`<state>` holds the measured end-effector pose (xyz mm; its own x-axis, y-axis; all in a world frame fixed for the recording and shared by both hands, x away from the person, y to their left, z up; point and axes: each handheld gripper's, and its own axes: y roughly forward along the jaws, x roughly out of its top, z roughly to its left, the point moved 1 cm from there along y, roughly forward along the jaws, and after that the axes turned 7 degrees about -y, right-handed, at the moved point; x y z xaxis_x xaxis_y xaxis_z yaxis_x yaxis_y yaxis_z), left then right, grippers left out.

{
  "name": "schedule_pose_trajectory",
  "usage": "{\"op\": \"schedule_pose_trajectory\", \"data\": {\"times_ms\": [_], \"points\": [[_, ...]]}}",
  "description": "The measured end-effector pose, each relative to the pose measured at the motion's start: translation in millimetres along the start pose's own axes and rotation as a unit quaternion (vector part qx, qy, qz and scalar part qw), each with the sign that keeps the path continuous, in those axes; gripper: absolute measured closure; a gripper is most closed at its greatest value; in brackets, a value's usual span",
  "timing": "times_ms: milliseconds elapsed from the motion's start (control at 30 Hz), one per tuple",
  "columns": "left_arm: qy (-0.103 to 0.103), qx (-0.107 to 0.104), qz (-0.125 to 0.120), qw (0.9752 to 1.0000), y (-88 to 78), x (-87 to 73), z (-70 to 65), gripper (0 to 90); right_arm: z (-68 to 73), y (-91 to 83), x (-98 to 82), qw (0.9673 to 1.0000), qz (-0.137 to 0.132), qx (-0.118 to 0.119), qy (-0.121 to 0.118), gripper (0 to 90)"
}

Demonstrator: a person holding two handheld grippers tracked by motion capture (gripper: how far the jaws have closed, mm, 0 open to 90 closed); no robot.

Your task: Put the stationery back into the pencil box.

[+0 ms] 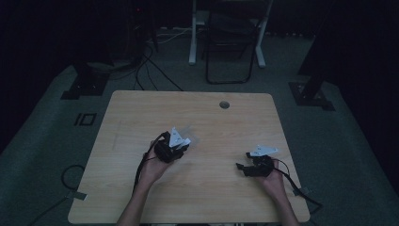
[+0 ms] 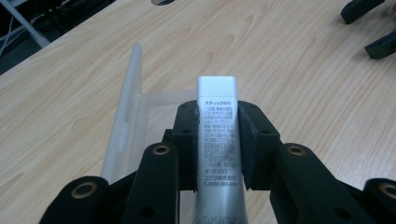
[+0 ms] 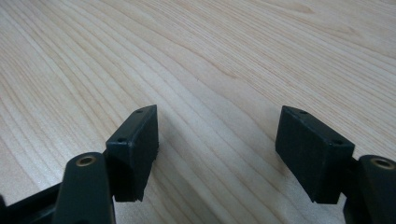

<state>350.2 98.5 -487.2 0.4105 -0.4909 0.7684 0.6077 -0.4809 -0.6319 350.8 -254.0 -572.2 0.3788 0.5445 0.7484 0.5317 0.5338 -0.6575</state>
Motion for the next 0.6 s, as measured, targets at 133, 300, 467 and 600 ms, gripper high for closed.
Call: {"op": "schedule_pose_trajectory", "data": {"times_ms": [133, 300, 467, 600], "points": [[0.002, 0.003, 0.003, 1.0000, 2.0, -0.8, 1.7, 71.1, 0.0, 0.1, 0.1, 1.0000, 0.000, 0.001, 0.000, 30.1], [0.001, 0.004, 0.005, 1.0000, 6.1, -3.0, 4.0, 71.1, -0.2, 0.2, 0.2, 1.0000, 0.000, 0.001, -0.002, 30.1], [0.004, 0.006, 0.011, 0.9999, 7.9, -4.1, 4.5, 71.1, -0.2, 0.2, 0.2, 1.0000, 0.000, 0.001, -0.002, 30.1], [0.006, 0.008, 0.013, 0.9999, 9.6, -4.4, 4.6, 71.1, -0.1, 0.3, 0.2, 1.0000, 0.000, 0.001, -0.001, 30.1]]}}
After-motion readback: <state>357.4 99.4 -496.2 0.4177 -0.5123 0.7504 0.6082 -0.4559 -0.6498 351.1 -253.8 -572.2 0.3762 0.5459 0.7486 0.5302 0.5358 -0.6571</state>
